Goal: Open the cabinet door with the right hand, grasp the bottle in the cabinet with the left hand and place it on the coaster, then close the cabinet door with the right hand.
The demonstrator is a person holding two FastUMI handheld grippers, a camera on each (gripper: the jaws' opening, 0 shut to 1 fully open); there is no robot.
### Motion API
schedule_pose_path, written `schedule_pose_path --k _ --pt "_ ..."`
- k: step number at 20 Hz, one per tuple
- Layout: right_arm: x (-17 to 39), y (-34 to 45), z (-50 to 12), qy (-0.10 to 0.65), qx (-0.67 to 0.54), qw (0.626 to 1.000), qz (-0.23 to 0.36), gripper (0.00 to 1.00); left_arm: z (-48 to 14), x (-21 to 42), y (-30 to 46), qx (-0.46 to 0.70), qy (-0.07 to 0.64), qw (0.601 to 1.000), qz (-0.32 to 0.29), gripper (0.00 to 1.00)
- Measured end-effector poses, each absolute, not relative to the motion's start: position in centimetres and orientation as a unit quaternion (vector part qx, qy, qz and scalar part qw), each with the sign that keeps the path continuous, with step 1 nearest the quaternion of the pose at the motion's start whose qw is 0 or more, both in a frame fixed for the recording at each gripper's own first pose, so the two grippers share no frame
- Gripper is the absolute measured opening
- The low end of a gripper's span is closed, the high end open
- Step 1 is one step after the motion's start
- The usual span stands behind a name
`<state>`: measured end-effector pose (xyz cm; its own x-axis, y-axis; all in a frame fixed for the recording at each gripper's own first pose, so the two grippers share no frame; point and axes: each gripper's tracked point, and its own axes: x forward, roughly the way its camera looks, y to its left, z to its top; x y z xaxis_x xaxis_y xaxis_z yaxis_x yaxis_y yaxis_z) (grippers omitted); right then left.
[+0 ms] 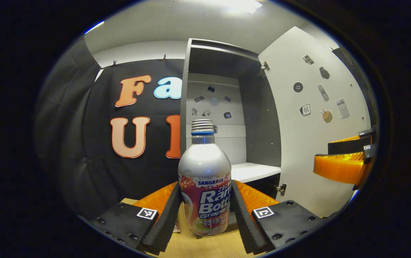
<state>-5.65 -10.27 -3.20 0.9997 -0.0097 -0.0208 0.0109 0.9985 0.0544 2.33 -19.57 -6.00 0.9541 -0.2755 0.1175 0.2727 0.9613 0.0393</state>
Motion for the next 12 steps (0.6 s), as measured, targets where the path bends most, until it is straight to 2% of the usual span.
schedule_pose_path --k 6,8,12 --pt "-10.3 -5.6 -4.6 0.034 0.043 0.998 -0.027 0.95 -12.4 -2.7 -17.1 0.031 -0.046 0.982 -0.182 0.82" --pt "-11.7 -4.8 -4.9 0.038 0.033 0.998 -0.038 0.97 -14.9 -4.2 -16.2 0.032 -0.03 0.981 -0.189 0.82" --pt "-13.9 -3.5 -5.2 0.046 0.007 0.998 -0.044 0.95 -19.4 -5.9 -15.2 0.047 -0.007 0.98 -0.193 0.82"
